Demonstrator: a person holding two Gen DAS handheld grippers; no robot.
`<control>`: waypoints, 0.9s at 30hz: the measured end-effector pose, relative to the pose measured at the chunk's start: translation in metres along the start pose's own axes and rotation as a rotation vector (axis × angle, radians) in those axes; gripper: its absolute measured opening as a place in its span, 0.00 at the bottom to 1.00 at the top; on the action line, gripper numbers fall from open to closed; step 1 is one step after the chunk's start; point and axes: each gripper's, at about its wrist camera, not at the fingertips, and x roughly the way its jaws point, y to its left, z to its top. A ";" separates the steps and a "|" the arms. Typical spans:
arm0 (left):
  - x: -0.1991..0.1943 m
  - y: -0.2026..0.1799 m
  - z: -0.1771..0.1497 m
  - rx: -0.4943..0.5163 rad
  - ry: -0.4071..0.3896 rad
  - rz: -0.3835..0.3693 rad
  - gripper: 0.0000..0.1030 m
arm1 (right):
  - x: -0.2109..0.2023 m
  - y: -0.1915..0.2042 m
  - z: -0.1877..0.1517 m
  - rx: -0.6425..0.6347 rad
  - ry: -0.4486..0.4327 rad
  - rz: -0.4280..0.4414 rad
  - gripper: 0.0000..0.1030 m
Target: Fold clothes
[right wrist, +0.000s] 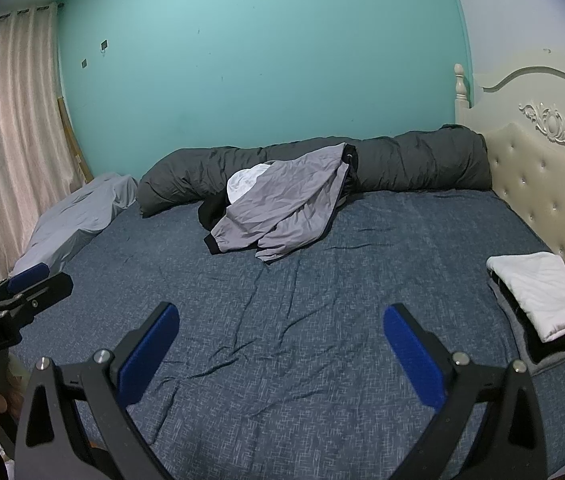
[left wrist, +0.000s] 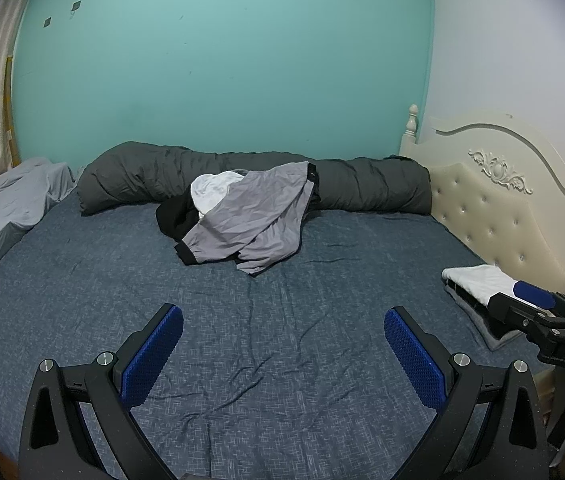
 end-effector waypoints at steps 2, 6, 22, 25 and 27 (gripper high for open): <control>0.001 0.001 0.000 -0.002 0.002 -0.002 1.00 | 0.000 -0.001 -0.001 0.001 0.001 0.001 1.00; 0.002 0.003 0.000 -0.004 0.001 -0.002 1.00 | 0.002 -0.002 -0.004 0.005 0.008 0.002 1.00; 0.025 0.020 -0.006 -0.029 0.014 -0.005 1.00 | 0.034 -0.005 -0.014 0.026 0.053 0.021 1.00; 0.037 0.028 -0.009 -0.042 0.018 0.004 1.00 | 0.051 -0.006 -0.015 0.030 0.065 0.034 1.00; 0.051 0.037 -0.012 -0.063 0.025 0.003 1.00 | 0.065 -0.007 -0.015 0.034 0.075 0.033 1.00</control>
